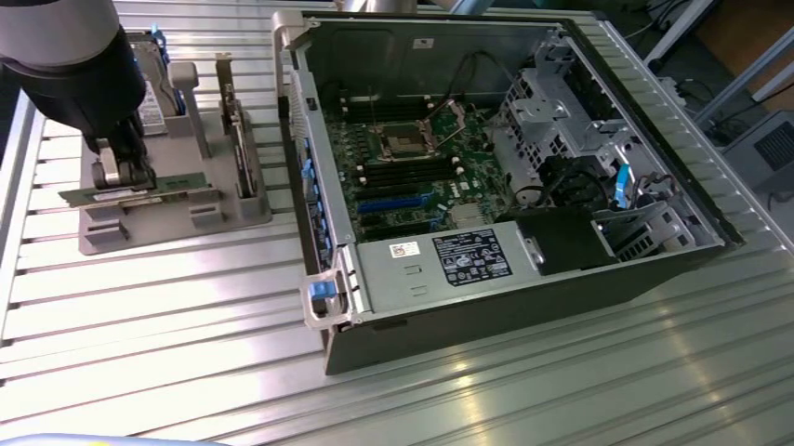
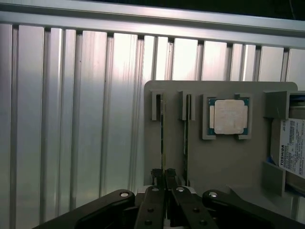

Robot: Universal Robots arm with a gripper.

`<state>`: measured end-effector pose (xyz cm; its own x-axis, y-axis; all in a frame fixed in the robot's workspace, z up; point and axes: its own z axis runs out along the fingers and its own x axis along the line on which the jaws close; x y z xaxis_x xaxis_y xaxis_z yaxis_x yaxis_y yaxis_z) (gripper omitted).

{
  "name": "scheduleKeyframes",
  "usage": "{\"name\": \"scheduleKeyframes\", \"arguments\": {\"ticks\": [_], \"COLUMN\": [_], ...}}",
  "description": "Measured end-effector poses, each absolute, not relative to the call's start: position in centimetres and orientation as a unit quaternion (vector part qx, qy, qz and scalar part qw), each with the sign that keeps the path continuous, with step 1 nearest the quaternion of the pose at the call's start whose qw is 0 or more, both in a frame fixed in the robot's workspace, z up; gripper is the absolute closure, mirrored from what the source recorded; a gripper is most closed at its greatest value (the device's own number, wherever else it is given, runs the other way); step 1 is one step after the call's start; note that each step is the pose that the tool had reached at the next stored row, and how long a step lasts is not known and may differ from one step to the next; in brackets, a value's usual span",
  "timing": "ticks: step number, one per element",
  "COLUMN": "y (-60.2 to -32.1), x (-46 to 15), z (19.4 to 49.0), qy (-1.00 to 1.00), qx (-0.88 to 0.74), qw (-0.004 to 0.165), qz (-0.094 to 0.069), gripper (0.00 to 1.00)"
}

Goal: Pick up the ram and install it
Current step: 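Pick up the ram and move it above insertion slot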

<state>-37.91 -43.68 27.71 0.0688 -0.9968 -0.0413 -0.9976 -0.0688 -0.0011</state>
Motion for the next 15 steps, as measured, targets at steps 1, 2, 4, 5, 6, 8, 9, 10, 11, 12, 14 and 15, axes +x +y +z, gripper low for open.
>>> {"name": "scheduleKeyframes", "arguments": {"ticks": [1, 2, 4, 5, 6, 8, 9, 10, 11, 12, 14, 15], "y": [-43.7, -43.7, -43.7, -43.7, -43.7, -43.7, -43.7, -43.7, -43.7, -43.7, -43.7, -43.7], "x": [-37.9, -37.9, -37.9, -37.9, -37.9, -37.9, -37.9, -37.9, -37.9, -37.9, -37.9, -37.9], "z": [27.8, 27.9, 28.1, 28.2, 28.3, 28.5, 28.7, 28.9, 29.0, 29.2, 29.4, 29.5], "qy": [0.682, 0.682, 0.682, 0.682, 0.682, 0.682, 0.682, 0.682, 0.682, 0.682, 0.682, 0.682], "qx": [-0.731, -0.731, -0.731, -0.731, -0.731, -0.731, -0.731, -0.731, -0.731, -0.731, -0.731, -0.731], "qw": [0.014, 0.014, 0.014, 0.015, 0.015, 0.014, 0.015, 0.015, 0.015, 0.014, 0.014, 0.015], "qz": [0.015, 0.015, 0.015, 0.015, 0.015, 0.015, 0.015, 0.015, 0.015, 0.015, 0.015, 0.015], "gripper": [0.88, 0.88, 0.88, 0.88, 0.88, 0.88, 0.88, 0.88, 0.88, 0.88, 0.88, 0.88]}}
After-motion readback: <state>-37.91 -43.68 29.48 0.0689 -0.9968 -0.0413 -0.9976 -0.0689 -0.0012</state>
